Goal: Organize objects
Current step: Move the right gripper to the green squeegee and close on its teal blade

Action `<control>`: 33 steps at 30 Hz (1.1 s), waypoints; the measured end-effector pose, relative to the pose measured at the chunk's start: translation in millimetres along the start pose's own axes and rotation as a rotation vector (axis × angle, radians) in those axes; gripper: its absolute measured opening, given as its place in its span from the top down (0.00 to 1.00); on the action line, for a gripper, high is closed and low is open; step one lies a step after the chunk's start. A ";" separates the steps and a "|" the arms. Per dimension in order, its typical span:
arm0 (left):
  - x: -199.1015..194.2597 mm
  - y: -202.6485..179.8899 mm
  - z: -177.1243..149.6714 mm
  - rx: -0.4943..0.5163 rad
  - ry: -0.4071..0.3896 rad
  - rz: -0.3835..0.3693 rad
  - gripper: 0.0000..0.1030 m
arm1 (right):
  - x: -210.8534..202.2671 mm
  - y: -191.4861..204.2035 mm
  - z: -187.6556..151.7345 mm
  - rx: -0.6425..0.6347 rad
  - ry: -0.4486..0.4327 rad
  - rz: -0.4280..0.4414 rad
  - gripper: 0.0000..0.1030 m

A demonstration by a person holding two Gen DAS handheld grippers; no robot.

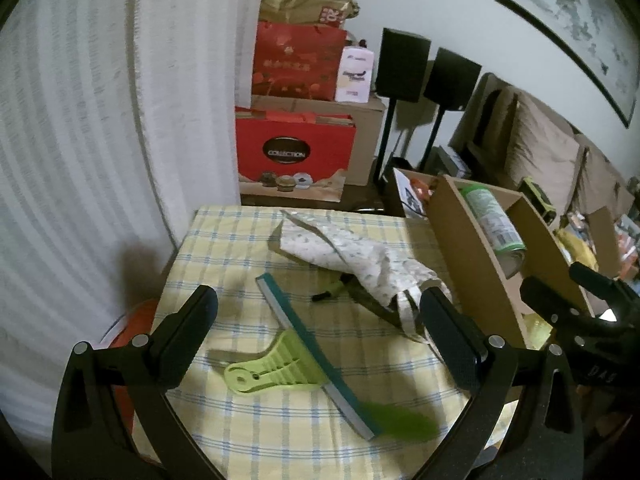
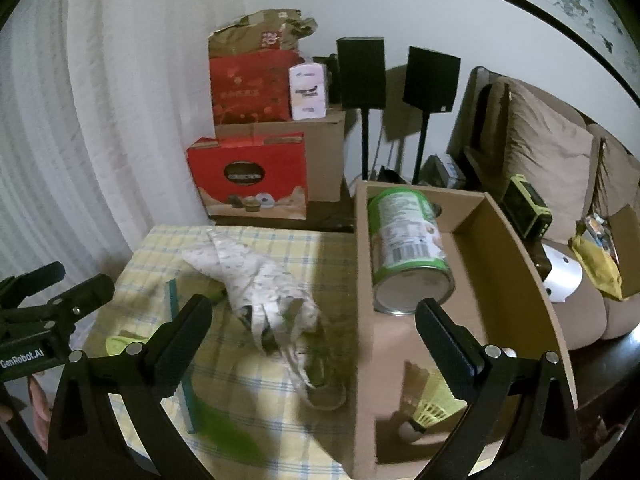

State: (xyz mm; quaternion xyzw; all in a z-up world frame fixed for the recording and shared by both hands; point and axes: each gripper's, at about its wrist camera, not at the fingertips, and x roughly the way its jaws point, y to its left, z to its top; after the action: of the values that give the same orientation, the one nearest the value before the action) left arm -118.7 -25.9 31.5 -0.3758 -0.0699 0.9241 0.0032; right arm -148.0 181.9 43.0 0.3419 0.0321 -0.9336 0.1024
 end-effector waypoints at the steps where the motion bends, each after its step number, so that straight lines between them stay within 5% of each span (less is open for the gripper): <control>1: 0.8 2.6 0.2 -0.003 0.002 0.002 0.02 | 0.0 0.0 0.0 0.000 0.000 0.000 0.01; 33: 55.1 50.2 -22.9 -0.043 0.126 0.035 0.03 | 56.7 40.6 -23.9 -0.072 0.096 0.102 0.06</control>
State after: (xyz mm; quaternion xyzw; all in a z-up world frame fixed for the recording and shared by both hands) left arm -139.9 -69.4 -29.5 -0.4344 -0.0828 0.8968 -0.0167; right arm -166.5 135.8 -11.4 0.3838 0.0531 -0.9078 0.1603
